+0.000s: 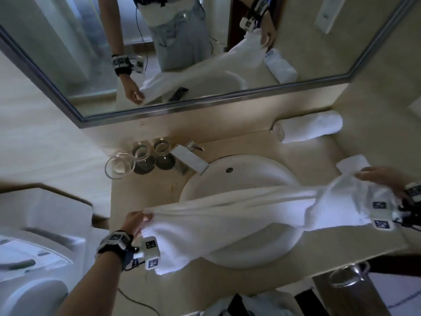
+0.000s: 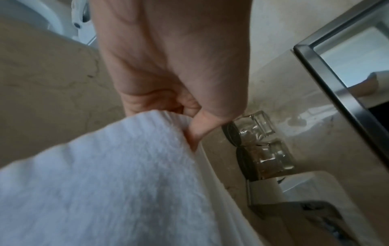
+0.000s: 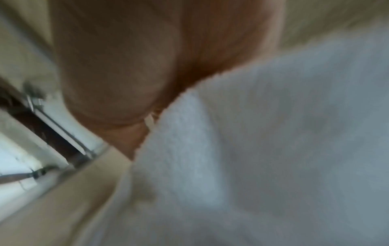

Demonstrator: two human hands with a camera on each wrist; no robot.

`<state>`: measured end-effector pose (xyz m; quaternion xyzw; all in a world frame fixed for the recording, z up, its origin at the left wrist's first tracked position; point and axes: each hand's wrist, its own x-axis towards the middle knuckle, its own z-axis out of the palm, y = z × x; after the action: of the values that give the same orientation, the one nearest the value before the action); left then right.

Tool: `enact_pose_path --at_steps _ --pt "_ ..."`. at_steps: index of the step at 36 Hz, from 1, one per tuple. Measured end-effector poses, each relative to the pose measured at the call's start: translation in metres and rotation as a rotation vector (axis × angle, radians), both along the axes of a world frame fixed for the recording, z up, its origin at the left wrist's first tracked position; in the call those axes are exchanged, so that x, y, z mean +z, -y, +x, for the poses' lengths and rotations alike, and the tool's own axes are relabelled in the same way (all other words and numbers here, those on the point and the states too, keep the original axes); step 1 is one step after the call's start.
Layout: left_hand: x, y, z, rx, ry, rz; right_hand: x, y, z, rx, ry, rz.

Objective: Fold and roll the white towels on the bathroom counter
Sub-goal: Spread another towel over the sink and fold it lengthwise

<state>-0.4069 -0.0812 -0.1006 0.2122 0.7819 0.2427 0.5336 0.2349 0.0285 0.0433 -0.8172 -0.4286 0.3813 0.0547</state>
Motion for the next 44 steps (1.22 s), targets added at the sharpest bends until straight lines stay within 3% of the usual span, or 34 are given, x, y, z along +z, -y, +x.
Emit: enact_pose_path --at_steps 3,7,11,16,20,25,31,36,41,44 --pt "-0.005 0.002 -0.001 -0.02 -0.158 0.021 -0.024 0.014 0.0 0.167 0.268 0.014" --pt "0.002 -0.001 0.005 -0.068 -0.407 0.045 -0.073 0.023 -0.003 0.162 0.46 0.031" --pt "0.007 -0.002 0.004 -0.075 -0.508 0.028 -0.12 0.022 0.008 0.072 0.465 0.011" --pt "0.006 0.003 0.004 -0.069 -0.54 0.01 -0.101 0.023 -0.013 -0.096 0.412 0.168" --pt "-0.004 0.007 0.009 -0.059 -0.459 0.027 -0.09 0.016 -0.025 -0.298 0.106 0.289" --pt "-0.015 0.01 0.018 -0.007 -0.302 0.012 -0.096 -0.005 -0.033 -0.325 -0.066 0.179" --pt "-0.019 0.009 0.016 0.063 -0.1 0.031 -0.103 -0.024 -0.066 -0.096 0.006 0.092" --pt "-0.03 0.006 0.004 0.146 -0.092 0.003 -0.108 -0.046 -0.084 0.054 0.029 0.091" --pt "-0.029 0.006 0.009 0.193 -0.089 0.021 -0.099 -0.068 -0.096 -0.138 -0.111 0.122" --pt "-0.045 0.012 0.002 0.236 -0.028 0.006 -0.105 -0.081 -0.098 -0.051 -0.121 0.024"
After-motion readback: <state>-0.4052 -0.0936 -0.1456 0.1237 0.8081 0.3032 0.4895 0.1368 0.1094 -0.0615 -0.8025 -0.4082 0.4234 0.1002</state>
